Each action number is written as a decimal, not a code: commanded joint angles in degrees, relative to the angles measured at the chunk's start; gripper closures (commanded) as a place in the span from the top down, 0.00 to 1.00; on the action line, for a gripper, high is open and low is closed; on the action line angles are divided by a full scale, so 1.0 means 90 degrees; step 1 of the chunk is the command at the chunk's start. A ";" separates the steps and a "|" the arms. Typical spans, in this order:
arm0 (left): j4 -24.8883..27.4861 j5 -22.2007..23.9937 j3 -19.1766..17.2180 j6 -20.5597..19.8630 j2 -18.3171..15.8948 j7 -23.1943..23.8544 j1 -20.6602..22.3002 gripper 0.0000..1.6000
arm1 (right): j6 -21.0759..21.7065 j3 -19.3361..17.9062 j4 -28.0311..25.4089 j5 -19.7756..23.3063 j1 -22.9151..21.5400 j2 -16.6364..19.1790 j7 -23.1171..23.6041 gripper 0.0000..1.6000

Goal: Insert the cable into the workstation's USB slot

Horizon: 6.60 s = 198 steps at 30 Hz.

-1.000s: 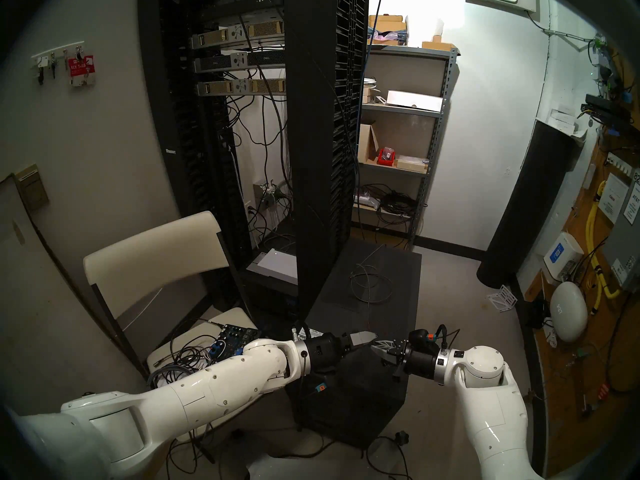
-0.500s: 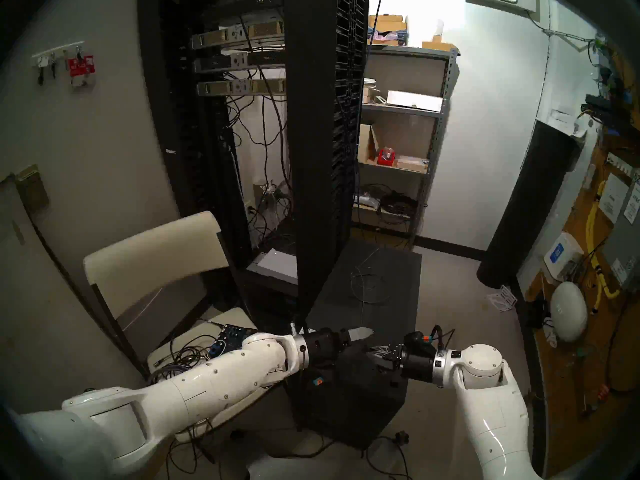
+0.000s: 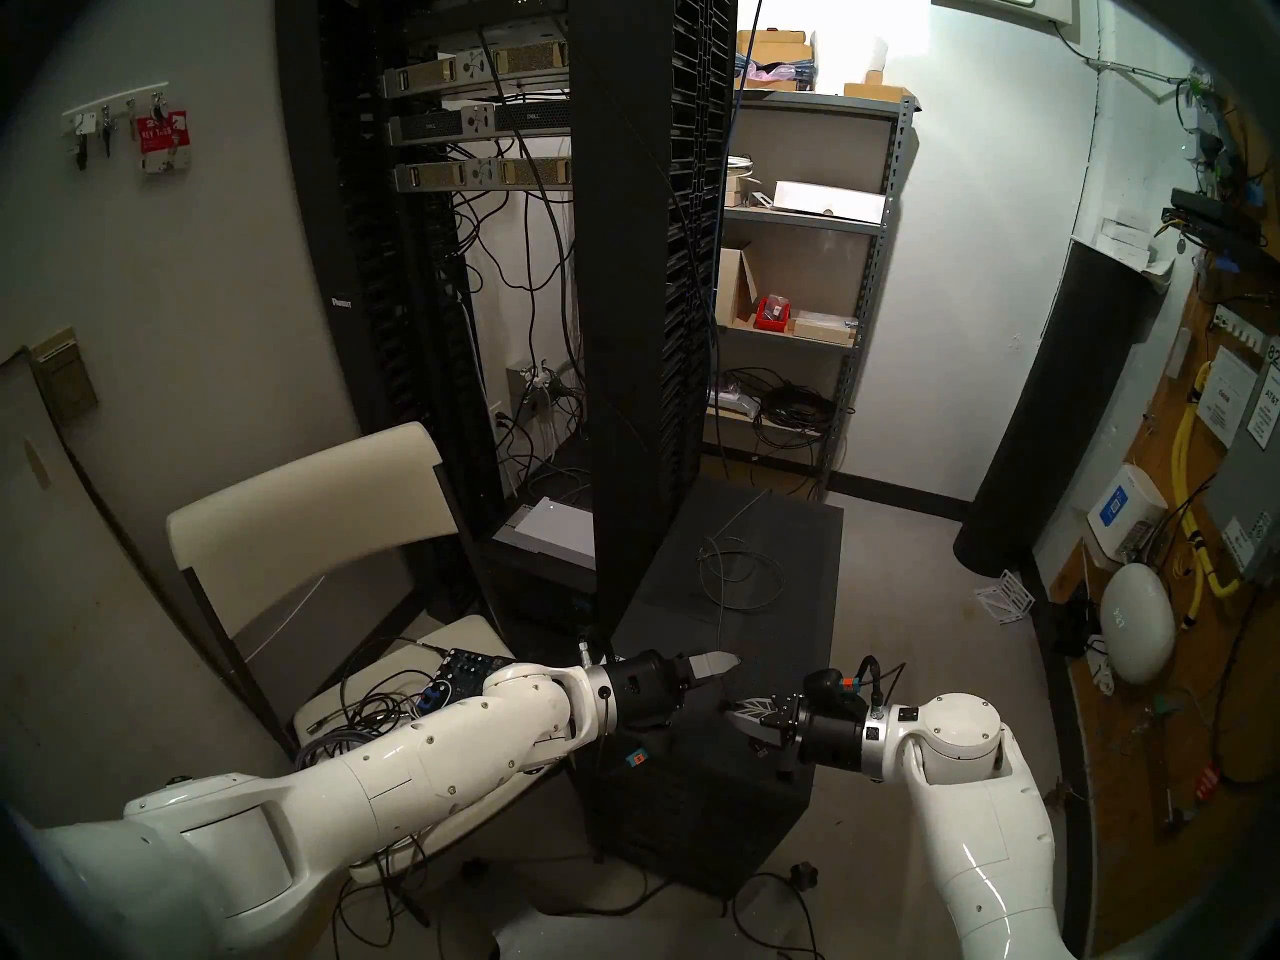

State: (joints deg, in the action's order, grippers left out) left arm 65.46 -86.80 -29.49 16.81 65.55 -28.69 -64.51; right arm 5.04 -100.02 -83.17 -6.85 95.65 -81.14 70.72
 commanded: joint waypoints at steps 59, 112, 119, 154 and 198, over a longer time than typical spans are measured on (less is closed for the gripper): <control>0.0189 0.1069 -0.0542 0.0055 -0.0118 -0.0163 -0.0731 0.00 | -0.0042 -0.0307 -0.0451 -0.0184 -0.0067 0.0296 0.0161 1.00; 0.1308 0.7399 -0.1612 0.1806 -0.0327 0.2452 -0.2112 0.00 | -0.1559 0.0021 -0.0846 -0.0453 0.0067 -0.0227 -0.0316 0.82; 0.1311 0.7913 -0.1657 0.1557 -0.0208 0.2695 -0.2155 0.00 | -0.1550 0.0038 -0.0809 -0.0258 0.0054 -0.0215 0.0027 0.84; 0.1569 0.8197 -0.1683 0.1290 -0.0189 0.2813 -0.2292 0.00 | -0.1685 0.0046 -0.0706 -0.0091 -0.0075 -0.0498 0.0029 0.49; 0.1507 0.8140 -0.1453 0.1184 -0.0167 0.2694 -0.2186 0.00 | -0.1849 0.0038 -0.1074 -0.0003 0.0063 -0.0727 0.0318 0.00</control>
State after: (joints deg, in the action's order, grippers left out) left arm 78.30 -13.78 -42.36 27.67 63.82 -4.41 -84.40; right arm -11.40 -99.85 -91.09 -7.96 96.57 -86.59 73.74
